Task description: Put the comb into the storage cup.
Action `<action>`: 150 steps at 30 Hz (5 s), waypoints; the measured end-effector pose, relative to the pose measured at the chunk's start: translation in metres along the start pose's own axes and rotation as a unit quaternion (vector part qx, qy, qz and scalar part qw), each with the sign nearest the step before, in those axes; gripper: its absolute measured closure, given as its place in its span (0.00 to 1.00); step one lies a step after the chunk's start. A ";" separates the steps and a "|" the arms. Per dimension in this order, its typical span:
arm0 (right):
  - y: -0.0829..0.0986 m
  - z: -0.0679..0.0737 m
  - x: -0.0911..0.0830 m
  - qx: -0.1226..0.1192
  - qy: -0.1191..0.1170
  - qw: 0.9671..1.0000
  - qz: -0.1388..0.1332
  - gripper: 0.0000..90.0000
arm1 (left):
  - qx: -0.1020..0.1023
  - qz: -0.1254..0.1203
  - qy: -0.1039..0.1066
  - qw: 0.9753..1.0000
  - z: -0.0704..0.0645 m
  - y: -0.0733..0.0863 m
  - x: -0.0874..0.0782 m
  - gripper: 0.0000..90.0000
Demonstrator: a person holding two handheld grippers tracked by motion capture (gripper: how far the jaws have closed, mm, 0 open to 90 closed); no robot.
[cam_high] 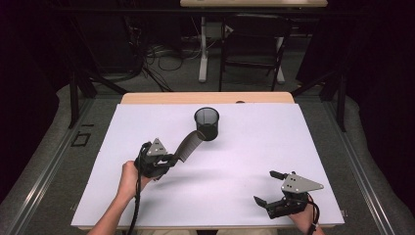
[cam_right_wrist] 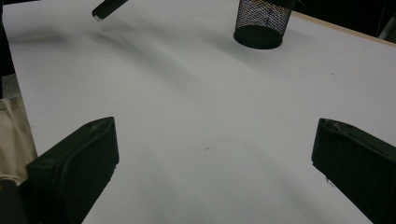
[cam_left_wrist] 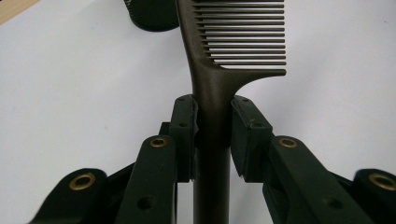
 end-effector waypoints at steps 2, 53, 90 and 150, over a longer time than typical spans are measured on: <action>0.000 0.000 0.000 0.001 0.001 1.000 0.001 0.00 | 0.002 -0.003 0.000 1.000 0.000 0.000 0.000 0.80; 0.001 -0.006 0.003 0.010 0.009 1.000 0.003 0.00 | -0.028 -0.115 -0.011 0.993 0.008 -0.017 -0.013 0.80; 0.001 -0.006 0.000 0.009 0.011 1.000 -0.001 0.00 | -0.043 -0.162 -0.012 0.986 0.008 -0.041 -0.011 0.80; 0.002 -0.007 0.001 0.015 0.011 1.000 0.003 0.00 | -0.063 -0.212 -0.024 0.975 0.029 -0.098 -0.017 0.80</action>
Point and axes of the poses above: each handheld gripper's, and its own axes: x roughly forward along the jaws, y roughly out of its underside, z roughly to its left, the point moved 9 cm from there along x, roughly forward along the jaws, and after that the axes turned 2 degrees about -x, right-handed, at the moved point
